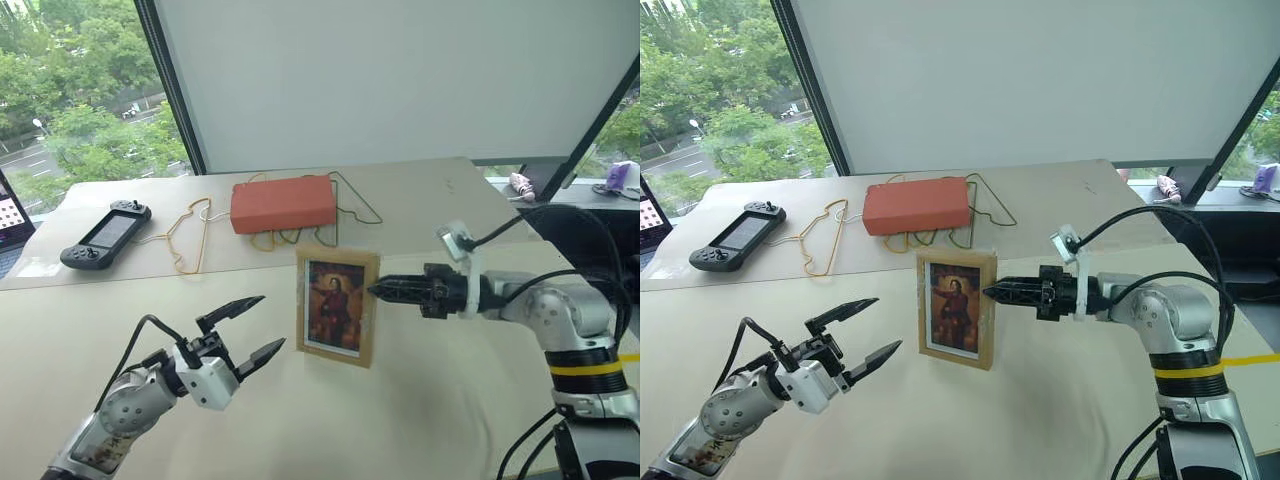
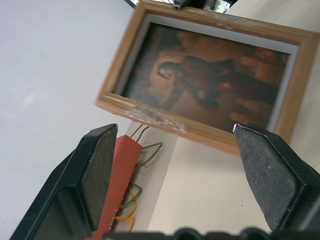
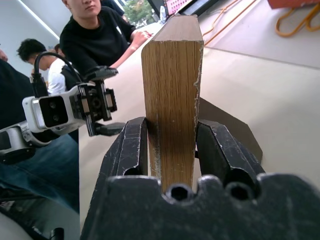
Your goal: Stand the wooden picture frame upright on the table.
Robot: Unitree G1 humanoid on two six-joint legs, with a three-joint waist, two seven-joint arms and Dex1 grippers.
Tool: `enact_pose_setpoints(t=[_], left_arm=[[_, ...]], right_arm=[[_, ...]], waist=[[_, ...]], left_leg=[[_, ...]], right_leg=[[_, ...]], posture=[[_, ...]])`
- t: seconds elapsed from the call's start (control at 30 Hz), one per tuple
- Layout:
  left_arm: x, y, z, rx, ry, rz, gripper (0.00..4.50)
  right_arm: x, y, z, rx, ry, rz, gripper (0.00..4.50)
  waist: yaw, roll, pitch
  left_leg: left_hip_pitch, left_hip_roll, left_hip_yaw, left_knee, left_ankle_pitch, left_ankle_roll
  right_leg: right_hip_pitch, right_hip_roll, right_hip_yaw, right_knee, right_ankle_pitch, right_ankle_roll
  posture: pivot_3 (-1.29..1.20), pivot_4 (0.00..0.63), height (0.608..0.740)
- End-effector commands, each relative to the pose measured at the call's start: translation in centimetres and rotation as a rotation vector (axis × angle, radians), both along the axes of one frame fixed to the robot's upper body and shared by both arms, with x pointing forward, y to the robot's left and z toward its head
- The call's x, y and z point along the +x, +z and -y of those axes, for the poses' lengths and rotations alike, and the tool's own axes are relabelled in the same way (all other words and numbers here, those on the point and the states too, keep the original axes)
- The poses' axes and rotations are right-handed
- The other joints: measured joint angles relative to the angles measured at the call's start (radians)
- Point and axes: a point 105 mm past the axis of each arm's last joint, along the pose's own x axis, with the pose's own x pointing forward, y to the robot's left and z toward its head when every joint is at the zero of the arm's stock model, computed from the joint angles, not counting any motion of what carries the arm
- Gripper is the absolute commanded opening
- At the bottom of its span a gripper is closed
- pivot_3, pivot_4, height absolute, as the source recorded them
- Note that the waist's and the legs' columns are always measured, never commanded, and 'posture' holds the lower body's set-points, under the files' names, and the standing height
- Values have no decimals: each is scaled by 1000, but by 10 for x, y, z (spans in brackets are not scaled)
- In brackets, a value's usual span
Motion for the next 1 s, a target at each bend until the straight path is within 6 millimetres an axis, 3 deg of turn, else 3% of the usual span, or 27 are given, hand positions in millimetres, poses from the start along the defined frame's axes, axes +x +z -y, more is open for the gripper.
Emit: enact_pose_setpoints(t=[0.03,0.27,0.47,0.63,0.77,0.87,1.0], left_arm=[[-2,9,1,2,-2,44,4025],[0,11,2,2,-5,49,4025],[2,12,5,-3,-11,51,4025],[3,12,4,-10,-4,47,4025],[0,7,-1,-66,22,-67,4025],[7,-2,-14,-159,133,-232,4025],[23,-14,-36,-422,350,-499,4025]], right_arm=[[0,-30,14,-73,-35,-12,2158],[-5,-47,30,-122,-59,-48,4431],[-4,-30,34,-91,-80,-29,4485],[-16,-21,53,-145,-119,5,4485],[-29,-33,81,-319,-237,40,4485],[-36,-48,94,-475,-365,100,4485],[-24,-68,108,-657,-716,267,4485]], waist=[[1,0,0],[-3,1,0],[0,1,0],[5,1,0],[11,1,0],[9,1,0],[2,0,0]], left_leg=[[0,0,0,0,0,0],[1,0,0,1,1,-1],[0,0,0,1,1,-1],[0,0,0,1,1,-1],[-1,0,0,1,0,0],[-1,0,0,1,0,1],[-2,0,1,1,-1,2]], right_leg=[[1,0,0,0,0,0],[1,0,0,2,1,-1],[0,0,0,1,1,-1],[0,0,0,0,1,0],[0,0,0,0,0,0],[0,0,0,0,0,1],[2,0,1,2,-1,2]], posture=[[0,150,740],[0,150,740],[0,150,740],[0,150,740],[0,150,740],[0,150,740],[0,150,740]])
